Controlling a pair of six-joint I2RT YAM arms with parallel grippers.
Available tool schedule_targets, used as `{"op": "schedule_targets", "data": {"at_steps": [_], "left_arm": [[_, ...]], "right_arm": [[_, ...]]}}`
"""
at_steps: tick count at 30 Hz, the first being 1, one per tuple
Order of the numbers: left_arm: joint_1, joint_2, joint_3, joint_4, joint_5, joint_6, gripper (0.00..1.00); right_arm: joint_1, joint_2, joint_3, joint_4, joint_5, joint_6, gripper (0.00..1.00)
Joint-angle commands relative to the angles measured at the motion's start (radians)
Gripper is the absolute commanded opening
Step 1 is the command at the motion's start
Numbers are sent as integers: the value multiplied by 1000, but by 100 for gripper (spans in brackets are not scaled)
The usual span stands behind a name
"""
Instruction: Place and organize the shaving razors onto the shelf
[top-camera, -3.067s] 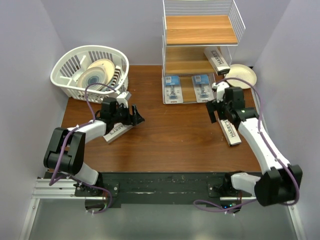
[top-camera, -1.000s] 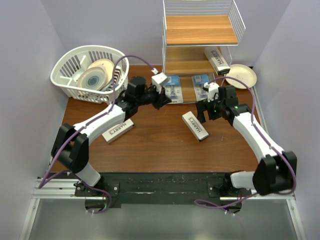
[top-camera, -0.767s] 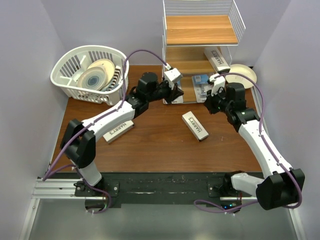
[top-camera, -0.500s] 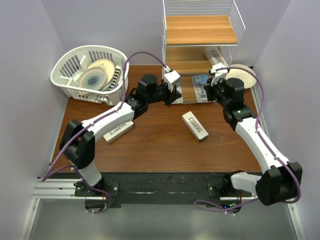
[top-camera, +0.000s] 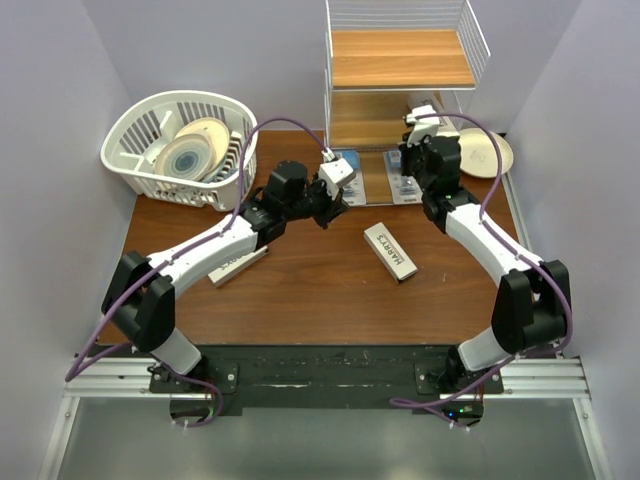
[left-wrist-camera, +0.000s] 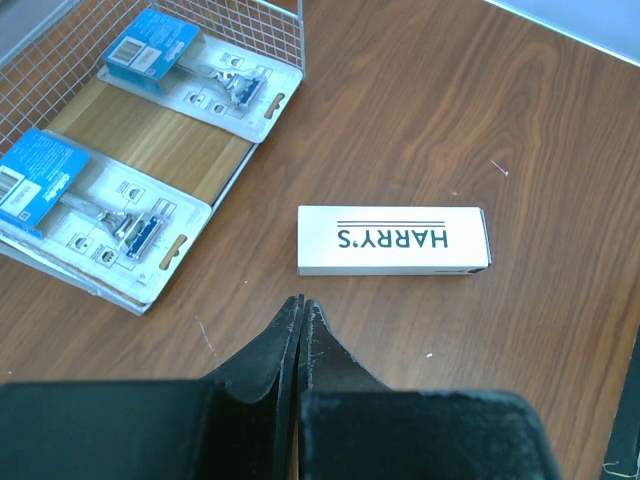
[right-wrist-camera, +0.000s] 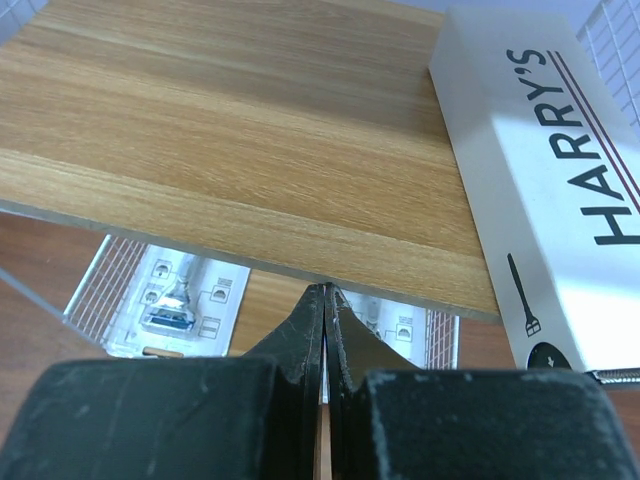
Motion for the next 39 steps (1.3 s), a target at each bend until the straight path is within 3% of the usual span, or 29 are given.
{"op": "schedule_targets", "data": {"at_steps": [1,7,13,17,23,31,39], "left_arm": [[-1,-21,-1,8,-12,23,0],[-5,-3,13,9,5,6,0],[-8,-16,-1,8,-6,13,0],[-6,-36,-24,8,-10,21,0],[-6,-76,-59,20,-35,36,0],[-8,-105,-85,13,-58,55,0],[-8,-93,-82,6,-73,63,0]], "right_arm": [[5,38,54,115,129,16,0],[5,67,59,141,169,27,0],[4,6,82,34,14,64,0],[1,-72,37,75,-66,106,0],[-13,-65,63,121,-130,229,0],[-11,18,57,254,-59,220,0],[-11,107,93,343,38,85,0]]}}
